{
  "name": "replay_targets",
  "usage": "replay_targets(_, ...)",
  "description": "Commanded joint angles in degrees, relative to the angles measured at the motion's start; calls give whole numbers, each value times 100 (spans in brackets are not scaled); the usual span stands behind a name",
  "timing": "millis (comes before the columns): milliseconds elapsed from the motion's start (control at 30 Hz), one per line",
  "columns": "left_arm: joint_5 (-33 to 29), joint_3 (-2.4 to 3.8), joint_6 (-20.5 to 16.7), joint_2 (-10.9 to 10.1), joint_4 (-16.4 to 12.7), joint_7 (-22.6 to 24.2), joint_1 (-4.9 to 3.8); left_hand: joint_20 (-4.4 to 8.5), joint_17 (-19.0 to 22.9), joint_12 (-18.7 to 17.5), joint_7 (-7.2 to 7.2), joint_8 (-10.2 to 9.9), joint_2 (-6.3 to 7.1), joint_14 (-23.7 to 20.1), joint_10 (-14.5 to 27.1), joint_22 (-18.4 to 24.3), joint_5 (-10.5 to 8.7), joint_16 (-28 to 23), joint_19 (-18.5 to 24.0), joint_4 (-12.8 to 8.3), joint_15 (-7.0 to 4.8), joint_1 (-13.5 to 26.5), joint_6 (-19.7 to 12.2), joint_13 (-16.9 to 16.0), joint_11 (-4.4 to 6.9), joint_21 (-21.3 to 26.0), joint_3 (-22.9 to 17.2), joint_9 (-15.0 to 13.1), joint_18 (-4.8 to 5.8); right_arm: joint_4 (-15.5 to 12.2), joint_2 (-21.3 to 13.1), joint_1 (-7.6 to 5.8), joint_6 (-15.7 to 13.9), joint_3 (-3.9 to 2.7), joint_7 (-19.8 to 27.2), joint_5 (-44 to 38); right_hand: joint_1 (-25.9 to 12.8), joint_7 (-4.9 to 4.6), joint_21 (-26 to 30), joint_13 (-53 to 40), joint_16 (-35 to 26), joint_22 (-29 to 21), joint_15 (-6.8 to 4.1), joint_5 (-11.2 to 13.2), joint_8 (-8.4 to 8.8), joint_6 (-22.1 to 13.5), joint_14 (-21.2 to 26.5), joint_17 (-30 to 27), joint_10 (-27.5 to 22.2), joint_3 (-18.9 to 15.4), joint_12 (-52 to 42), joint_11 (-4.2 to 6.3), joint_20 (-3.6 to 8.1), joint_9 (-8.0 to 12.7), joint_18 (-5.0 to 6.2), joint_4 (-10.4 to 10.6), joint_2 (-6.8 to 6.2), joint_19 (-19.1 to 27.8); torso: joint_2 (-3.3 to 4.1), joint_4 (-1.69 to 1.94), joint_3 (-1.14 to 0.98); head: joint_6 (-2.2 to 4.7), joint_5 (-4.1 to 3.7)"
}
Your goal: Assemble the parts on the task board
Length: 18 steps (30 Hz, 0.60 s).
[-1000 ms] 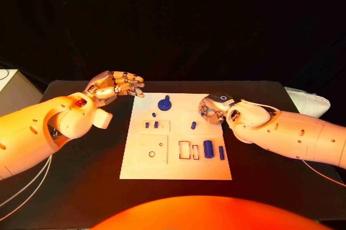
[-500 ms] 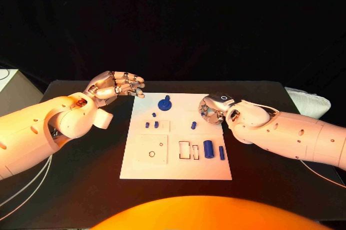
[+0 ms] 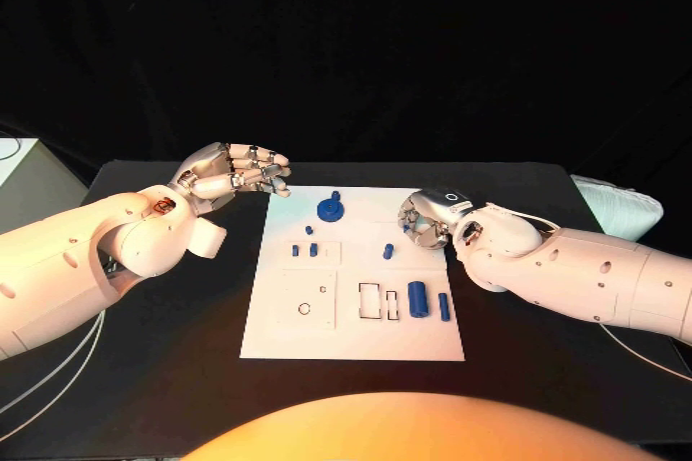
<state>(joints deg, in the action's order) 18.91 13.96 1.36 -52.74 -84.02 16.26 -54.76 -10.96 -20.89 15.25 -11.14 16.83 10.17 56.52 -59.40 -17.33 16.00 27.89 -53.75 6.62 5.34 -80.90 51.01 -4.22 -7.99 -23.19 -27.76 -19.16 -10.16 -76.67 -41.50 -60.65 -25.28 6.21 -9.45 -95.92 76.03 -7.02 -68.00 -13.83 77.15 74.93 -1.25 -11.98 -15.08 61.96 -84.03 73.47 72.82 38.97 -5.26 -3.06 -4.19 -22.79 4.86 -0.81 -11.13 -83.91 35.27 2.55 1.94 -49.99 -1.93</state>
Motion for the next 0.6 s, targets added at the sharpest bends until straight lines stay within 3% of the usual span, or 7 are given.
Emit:
replay_targets(33,17,5,47,3,4,18,3,1,-8,-24,-23,-35,-11,53,-13,0,-3,-37,-40,-33,-5,-65,27,6,-21,26,-1,8,-19,-83,-25,-11,-302,-19,47,77,100,12,-26,-10,-16,757,-55,32,-20,40,-233,-5,69,30,-20,27,36,-8,-106,9,134,-171,-1,-1,1,-1,4)
replay_targets(267,17,5,49,5,42,12,5,1,-8,-24,-23,-35,-11,53,-13,0,-3,-37,-40,-33,-5,-65,27,6,-21,26,-1,8,-19,-279,-156,-53,-458,-56,69,92,101,14,-44,-9,-14,765,-56,38,-22,42,-233,-3,71,39,-16,27,37,-12,-109,1,135,-175,-4,-3,0,-1,3)
replay_targets(600,17,5,48,17,84,5,9,5,-12,-34,-27,-41,-10,56,-11,-3,-2,-51,-40,-50,-4,-76,25,9,-24,23,0,12,-17,-848,-460,-102,-711,-113,142,119,99,14,-66,-8,-13,773,-56,43,-25,44,-234,-2,74,43,-14,28,38,-16,-113,-7,132,-179,-1,-3,2,-1,41)
